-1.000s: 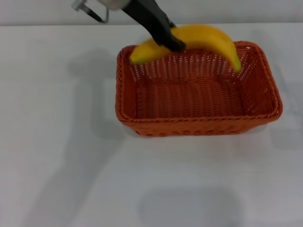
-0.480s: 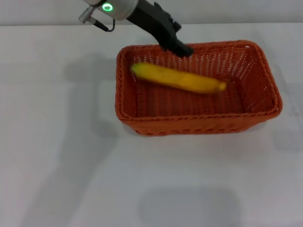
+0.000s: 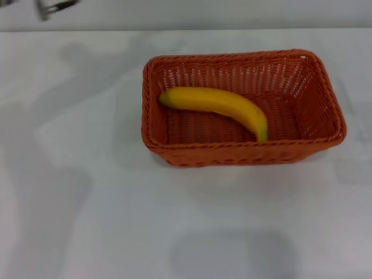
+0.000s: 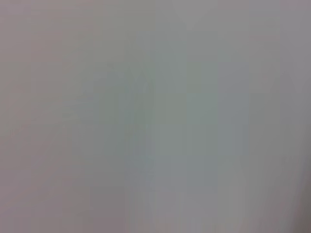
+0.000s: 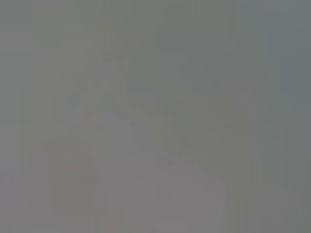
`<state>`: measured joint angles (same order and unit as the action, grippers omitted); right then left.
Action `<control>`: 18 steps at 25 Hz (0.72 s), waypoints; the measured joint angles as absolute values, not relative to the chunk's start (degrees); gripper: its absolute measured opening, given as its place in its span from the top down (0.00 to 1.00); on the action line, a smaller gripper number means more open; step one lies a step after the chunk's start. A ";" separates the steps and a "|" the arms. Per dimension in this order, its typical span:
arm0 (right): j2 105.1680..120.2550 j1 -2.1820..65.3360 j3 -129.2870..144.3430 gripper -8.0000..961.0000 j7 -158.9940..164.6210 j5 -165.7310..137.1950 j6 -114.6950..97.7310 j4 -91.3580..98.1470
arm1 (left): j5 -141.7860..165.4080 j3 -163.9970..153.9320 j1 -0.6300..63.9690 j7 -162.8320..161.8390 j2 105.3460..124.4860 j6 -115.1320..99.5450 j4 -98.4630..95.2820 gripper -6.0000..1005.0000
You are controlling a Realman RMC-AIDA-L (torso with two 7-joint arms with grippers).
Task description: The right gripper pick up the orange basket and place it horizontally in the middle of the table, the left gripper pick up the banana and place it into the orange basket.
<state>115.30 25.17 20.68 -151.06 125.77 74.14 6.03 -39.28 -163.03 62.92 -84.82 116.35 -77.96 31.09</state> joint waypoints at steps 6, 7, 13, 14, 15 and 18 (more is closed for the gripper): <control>115.31 25.23 20.97 0.09 -151.40 125.77 74.09 6.21 | -67.10 -162.97 44.16 -75.85 115.61 -78.07 21.02 0.13; 115.31 25.25 21.03 0.09 -151.49 125.76 74.09 6.23 | -70.75 -162.93 41.79 -72.78 116.15 -78.15 20.17 0.13; 115.48 25.39 21.79 0.09 -154.63 125.20 74.06 6.09 | -95.96 -162.83 28.84 -35.90 119.09 -78.05 6.27 0.13; 115.48 25.34 22.09 0.09 -155.92 125.12 74.07 6.08 | -97.79 -162.83 27.72 -31.15 119.00 -77.93 3.78 0.13; 115.49 25.31 22.38 0.09 -156.66 125.06 74.08 6.07 | -98.65 -162.82 26.92 -27.07 118.99 -77.74 2.40 0.13; 115.55 25.54 23.77 0.09 -158.93 125.06 74.08 6.05 | -98.65 -162.85 25.05 -20.79 119.22 -76.44 1.05 0.13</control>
